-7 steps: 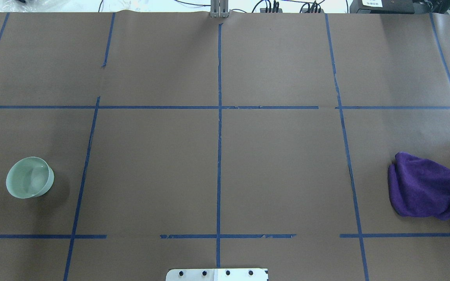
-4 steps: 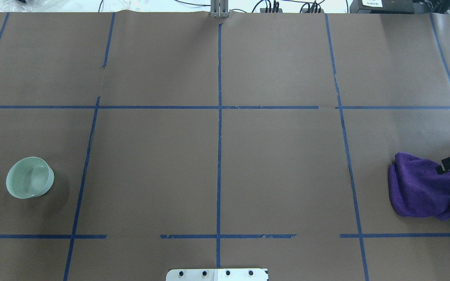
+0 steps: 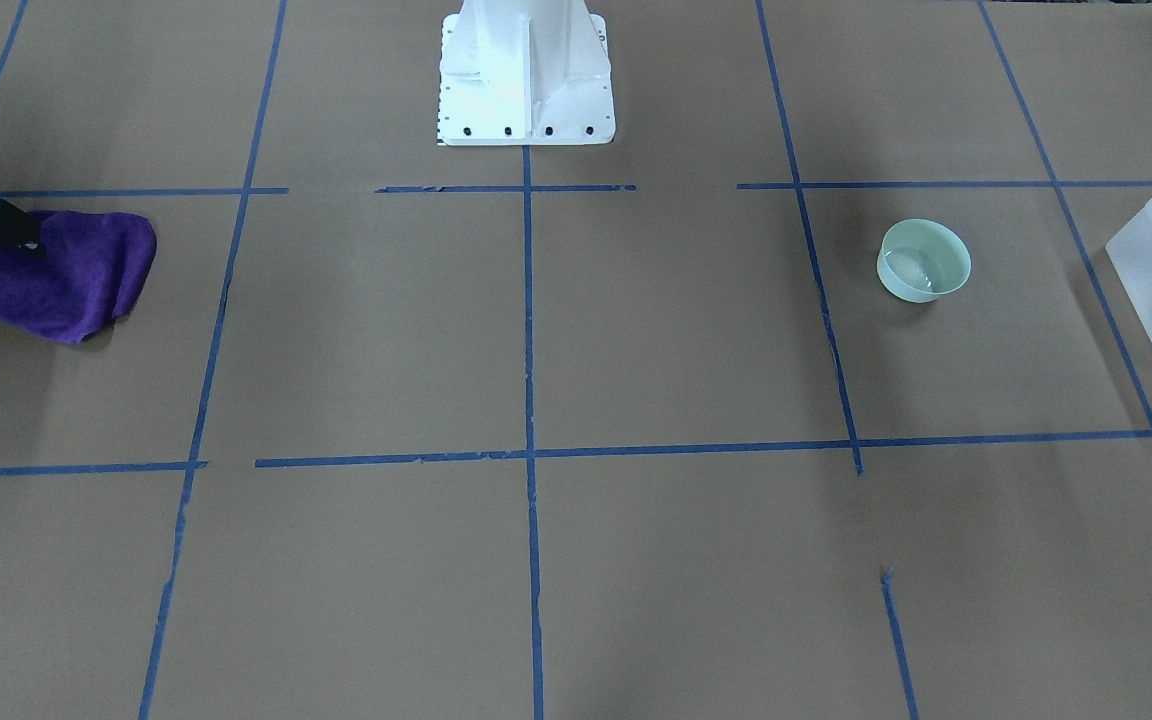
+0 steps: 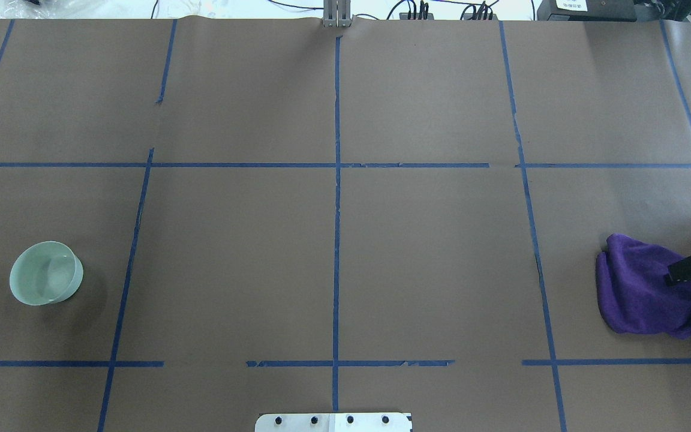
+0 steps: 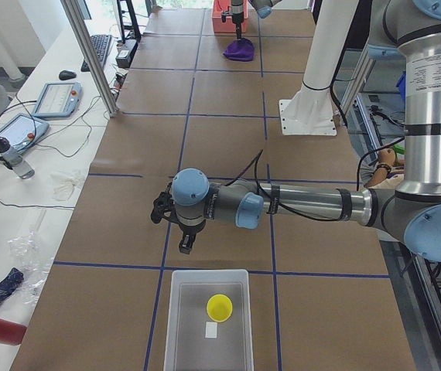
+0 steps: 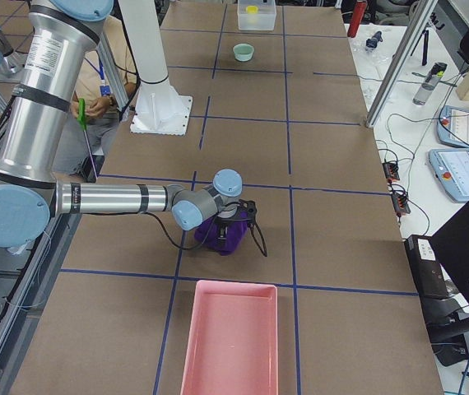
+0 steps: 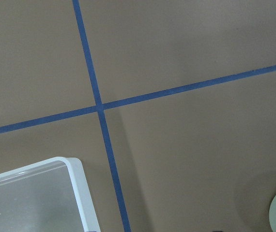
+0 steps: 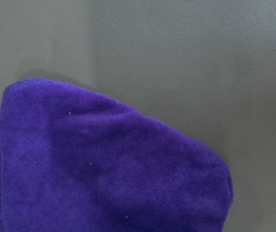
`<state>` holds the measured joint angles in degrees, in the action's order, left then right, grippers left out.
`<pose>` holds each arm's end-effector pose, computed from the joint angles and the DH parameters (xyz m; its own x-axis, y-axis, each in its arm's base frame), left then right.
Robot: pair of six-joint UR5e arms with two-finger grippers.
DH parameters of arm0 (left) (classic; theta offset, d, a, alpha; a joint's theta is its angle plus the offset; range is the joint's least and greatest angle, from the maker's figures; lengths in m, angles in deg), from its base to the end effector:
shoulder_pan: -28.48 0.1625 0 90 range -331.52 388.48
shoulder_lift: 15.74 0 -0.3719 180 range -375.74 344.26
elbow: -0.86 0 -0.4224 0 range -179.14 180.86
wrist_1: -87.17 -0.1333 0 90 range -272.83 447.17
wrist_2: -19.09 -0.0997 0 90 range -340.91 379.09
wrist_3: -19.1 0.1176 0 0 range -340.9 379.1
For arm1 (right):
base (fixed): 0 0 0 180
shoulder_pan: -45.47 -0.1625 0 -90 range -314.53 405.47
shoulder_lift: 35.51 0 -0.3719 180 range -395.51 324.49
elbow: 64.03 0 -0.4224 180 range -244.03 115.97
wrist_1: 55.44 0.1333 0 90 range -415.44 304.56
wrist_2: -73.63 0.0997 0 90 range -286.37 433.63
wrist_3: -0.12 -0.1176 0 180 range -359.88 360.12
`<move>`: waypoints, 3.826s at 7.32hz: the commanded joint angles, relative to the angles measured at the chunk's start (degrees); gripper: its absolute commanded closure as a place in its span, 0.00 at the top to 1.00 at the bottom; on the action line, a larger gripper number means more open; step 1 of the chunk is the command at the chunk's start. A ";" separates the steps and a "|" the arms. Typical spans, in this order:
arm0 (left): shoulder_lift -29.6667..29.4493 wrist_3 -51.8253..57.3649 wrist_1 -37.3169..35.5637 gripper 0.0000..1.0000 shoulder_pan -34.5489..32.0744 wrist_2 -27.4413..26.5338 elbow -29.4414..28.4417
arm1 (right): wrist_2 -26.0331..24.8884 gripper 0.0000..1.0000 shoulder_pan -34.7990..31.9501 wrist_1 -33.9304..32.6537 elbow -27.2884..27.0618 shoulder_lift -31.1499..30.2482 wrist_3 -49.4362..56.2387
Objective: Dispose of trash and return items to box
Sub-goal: 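Lower the right gripper onto the purple cloth and pinch it, then carry the cloth into the pink bin with right gripper while left moves over green cup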
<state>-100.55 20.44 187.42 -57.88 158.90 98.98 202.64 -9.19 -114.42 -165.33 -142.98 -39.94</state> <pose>-0.0115 -0.5043 0.5624 0.6313 0.2375 -0.7383 -0.0766 0.9664 0.2453 -0.2045 -0.3909 0.6037 0.7058 -0.0328 0.7076 0.0923 0.9947 -0.0460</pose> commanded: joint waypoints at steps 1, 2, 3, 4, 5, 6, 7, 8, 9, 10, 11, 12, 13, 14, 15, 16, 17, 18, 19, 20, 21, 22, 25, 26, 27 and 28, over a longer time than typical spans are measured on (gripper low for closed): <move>0.00 -0.11 0.03 0.86 0.13 0.11 0.05 | -0.96 0.61 1.40 0.36 1.90 0.34 -0.10; 0.00 -0.11 0.03 0.87 0.13 0.11 0.14 | -0.87 0.01 1.31 0.45 1.90 0.34 0.07; 0.00 -1.42 0.03 0.88 0.48 0.11 0.32 | -0.78 0.00 1.31 0.36 1.90 0.34 0.77; 0.00 -5.69 0.73 0.88 3.53 0.11 1.19 | -0.43 0.00 1.22 0.36 1.46 0.34 1.04; -0.09 -13.22 0.82 0.88 7.83 -0.23 4.07 | -0.17 0.00 1.05 0.18 -0.80 0.34 1.04; 0.17 -16.86 0.82 0.88 10.30 -0.59 6.01 | 1.40 0.00 -1.04 -1.30 -5.87 0.16 0.95; 0.26 -17.25 0.82 0.88 11.20 -0.50 6.12 | 5.59 0.00 -7.94 -6.10 -10.45 0.42 0.95; 0.18 -18.73 0.91 0.89 12.60 -0.59 6.12 | 9.64 0.00 -14.27 -7.80 -13.19 1.38 1.04; 0.09 -21.44 1.96 0.89 15.05 -0.76 6.20 | 15.33 0.00 -19.99 -7.82 -13.91 2.70 1.39; 0.18 -24.60 5.01 0.89 16.82 -3.03 6.21 | 18.35 0.00 -24.92 -7.82 -14.09 3.40 1.39; 0.18 -26.64 5.65 0.89 18.14 -4.01 6.21 | 19.25 0.00 -29.41 -7.82 -14.71 3.15 1.48; 0.18 -26.66 5.75 0.89 18.50 -4.02 6.21 | 19.26 0.00 -33.80 -8.34 -14.36 2.28 3.39; 0.18 -26.66 5.75 0.89 18.68 -4.02 6.21 | 18.56 0.00 -39.85 -13.13 -13.58 0.44 16.03; 0.09 -26.57 5.83 0.89 18.68 -4.02 6.21 | 17.95 0.00 -46.96 -24.05 -11.48 0.95 34.78; 0.09 -26.48 5.83 0.89 18.77 -4.02 6.21 | 14.02 0.00 -52.95 -37.47 -11.20 5.48 50.02; 0.09 -26.48 5.83 0.89 18.77 -4.02 6.21 | 10.59 0.00 -56.92 -46.92 -10.24 9.52 59.13; 0.09 -26.48 5.83 0.89 18.77 -4.02 6.21 | 7.25 0.00 -59.48 -50.06 -4.92 13.48 67.14; 0.09 -26.57 5.92 0.89 18.85 -3.93 6.21 | 6.78 0.00 -61.25 -49.83 0.79 14.74 73.57; 0.18 -26.65 6.53 0.89 18.94 -3.93 6.21 | 4.69 0.00 -61.27 -49.65 3.02 14.05 75.47; 0.18 -26.66 6.54 0.89 19.20 -3.93 6.12 | 1.62 0.00 -60.92 -49.30 3.91 12.13 77.40; 0.26 -26.57 6.54 0.89 19.90 -3.93 5.86 | 1.07 0.00 -60.39 -46.78 6.44 11.85 78.11; 0.26 -26.57 6.54 0.89 20.69 -4.02 5.77 | 0.98 0.00 -58.74 -43.62 8.30 11.76 77.51; 1.06 -27.70 6.54 0.89 27.69 -6.37 6.03 | 1.85 1.00 -53.72 -33.97 13.50 11.59 71.01; 1.49 -30.76 6.71 0.91 32.69 -10.04 6.20 | 3.77 1.00 -51.71 -33.05 13.24 11.59 70.31; 1.67 -34.61 8.37 0.93 36.57 -11.73 6.12 | 6.23 1.00 -49.69 -31.39 12.89 11.67 66.56; 2.54 -37.70 10.47 0.94 39.04 -13.93 6.12 | 6.25 1.00 -48.62 -27.89 12.97 11.67 62.87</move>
<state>-98.79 -13.28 195.76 -22.74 147.69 105.08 207.76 -59.63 -145.91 -152.33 -131.33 27.22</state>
